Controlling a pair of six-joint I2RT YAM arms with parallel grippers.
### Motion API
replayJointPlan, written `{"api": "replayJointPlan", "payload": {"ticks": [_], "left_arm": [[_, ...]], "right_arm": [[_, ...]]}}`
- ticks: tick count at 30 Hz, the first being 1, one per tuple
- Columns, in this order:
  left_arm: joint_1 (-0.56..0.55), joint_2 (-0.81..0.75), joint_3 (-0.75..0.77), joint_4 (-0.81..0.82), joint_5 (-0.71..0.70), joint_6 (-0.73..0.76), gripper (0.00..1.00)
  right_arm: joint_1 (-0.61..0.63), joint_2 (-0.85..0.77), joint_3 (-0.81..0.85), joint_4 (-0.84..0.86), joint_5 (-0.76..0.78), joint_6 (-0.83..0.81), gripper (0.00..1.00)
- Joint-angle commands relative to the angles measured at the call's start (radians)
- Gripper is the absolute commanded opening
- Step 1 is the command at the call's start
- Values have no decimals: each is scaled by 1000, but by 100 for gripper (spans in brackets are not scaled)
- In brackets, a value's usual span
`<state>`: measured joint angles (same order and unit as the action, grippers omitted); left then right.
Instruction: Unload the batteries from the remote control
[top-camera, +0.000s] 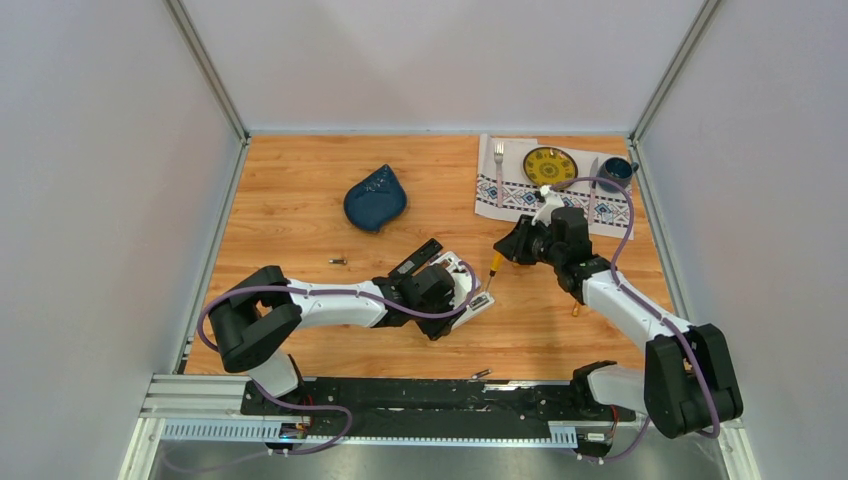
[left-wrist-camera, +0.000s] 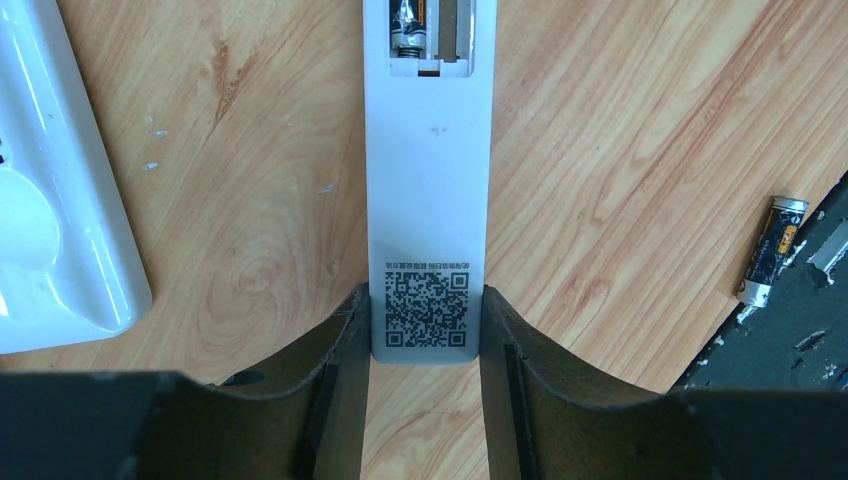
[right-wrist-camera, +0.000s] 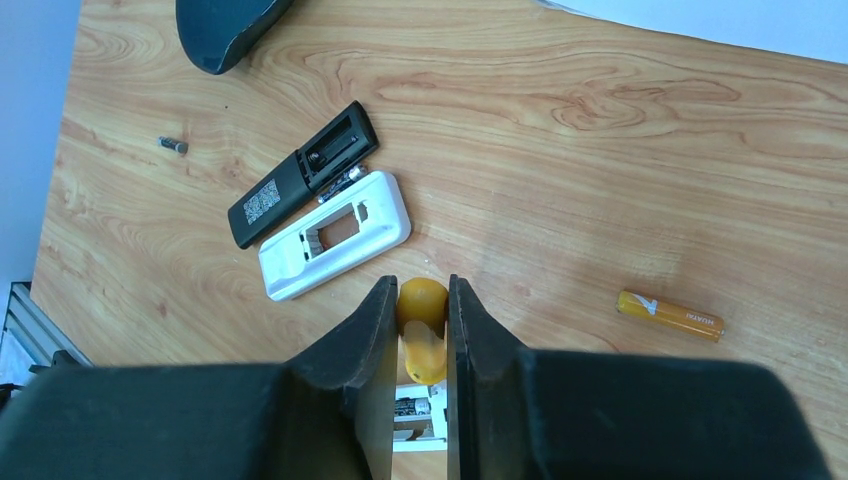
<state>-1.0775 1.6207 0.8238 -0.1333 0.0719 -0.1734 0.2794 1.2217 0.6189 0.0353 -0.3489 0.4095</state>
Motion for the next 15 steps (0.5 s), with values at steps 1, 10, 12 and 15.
{"api": "replayJointPlan", "payload": {"ticks": [1, 10, 12, 15], "left_arm": [[-4, 33, -14, -55, 54, -12, 0], [-2, 33, -11, -54, 54, -17, 0], [-4, 34, -11, -54, 57, -17, 0], [-4, 38, -11, -52, 57, -17, 0]], "right_arm": [[4, -1, 7, 38, 5, -24, 0], [4, -34, -11, 20, -4, -37, 0], [4, -40, -15, 20, -9, -38, 0], [4, -42, -21, 15, -10, -41, 0]]}}
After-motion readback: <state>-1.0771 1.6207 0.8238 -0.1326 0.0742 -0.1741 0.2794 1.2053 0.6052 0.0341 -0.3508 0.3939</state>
